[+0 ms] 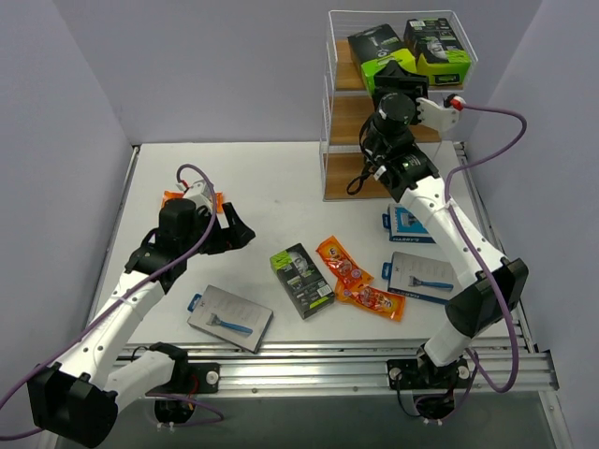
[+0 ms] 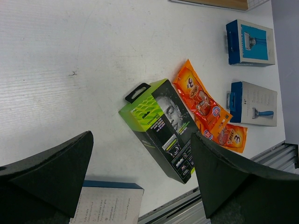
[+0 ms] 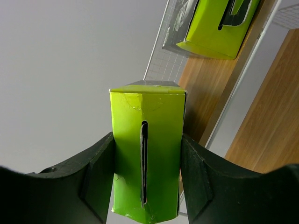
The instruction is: Place and organize the shaving razors onto the shelf
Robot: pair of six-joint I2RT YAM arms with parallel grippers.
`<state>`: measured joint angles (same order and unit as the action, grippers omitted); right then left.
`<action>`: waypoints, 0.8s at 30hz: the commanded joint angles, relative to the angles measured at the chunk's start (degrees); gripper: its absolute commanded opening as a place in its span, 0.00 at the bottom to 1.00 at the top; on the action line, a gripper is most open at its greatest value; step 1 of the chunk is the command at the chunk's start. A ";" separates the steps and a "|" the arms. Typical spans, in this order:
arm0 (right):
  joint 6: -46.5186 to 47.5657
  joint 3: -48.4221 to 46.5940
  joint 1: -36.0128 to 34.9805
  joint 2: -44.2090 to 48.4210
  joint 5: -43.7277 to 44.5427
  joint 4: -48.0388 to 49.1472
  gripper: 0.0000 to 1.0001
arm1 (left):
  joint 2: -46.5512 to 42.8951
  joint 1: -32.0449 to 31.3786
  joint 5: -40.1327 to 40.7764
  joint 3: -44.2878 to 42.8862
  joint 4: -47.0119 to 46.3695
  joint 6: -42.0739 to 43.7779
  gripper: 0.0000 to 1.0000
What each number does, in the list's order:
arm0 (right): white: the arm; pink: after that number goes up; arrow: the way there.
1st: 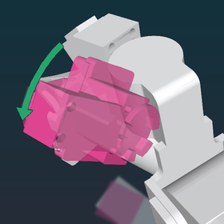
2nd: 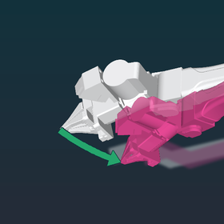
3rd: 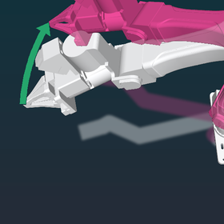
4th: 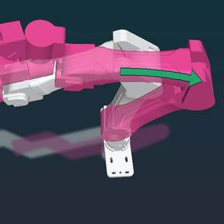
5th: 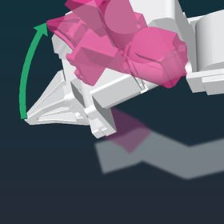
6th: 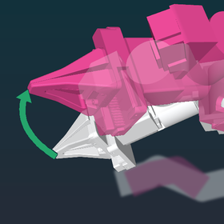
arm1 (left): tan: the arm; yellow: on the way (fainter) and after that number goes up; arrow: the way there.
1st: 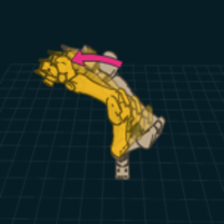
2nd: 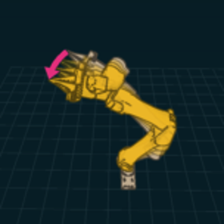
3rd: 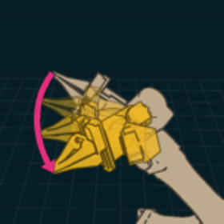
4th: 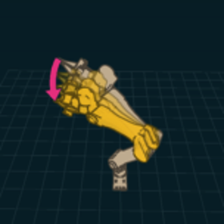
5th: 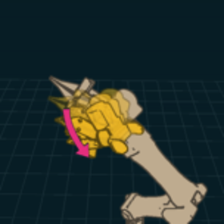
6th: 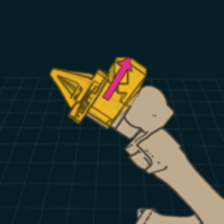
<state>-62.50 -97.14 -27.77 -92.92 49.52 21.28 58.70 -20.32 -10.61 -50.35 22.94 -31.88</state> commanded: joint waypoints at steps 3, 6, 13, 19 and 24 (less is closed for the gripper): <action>0.10 -5.24 0.87 -1.38 -5.64 -7.03 0.48 | -0.25 -0.16 -0.90 -0.28 -2.46 0.41 0.94; -1.04 -6.04 2.19 -1.56 -8.90 -10.99 0.51 | -0.25 0.01 -1.25 -0.36 -2.37 0.41 0.94; -0.78 -8.41 5.79 -2.52 -20.49 -17.76 0.61 | -0.25 0.36 -1.52 -0.37 -2.29 0.33 0.94; -1.22 -8.59 8.08 -2.35 -25.87 -19.34 0.61 | -0.25 0.63 -1.61 -0.45 -2.20 0.24 0.94; -2.01 -7.97 8.87 -2.00 -28.33 -18.99 0.56 | -0.07 0.98 -2.04 -0.54 -2.28 0.06 0.94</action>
<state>-64.73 -103.63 -19.38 -95.70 24.67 3.22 58.70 -19.88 -11.57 -50.26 22.92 -31.92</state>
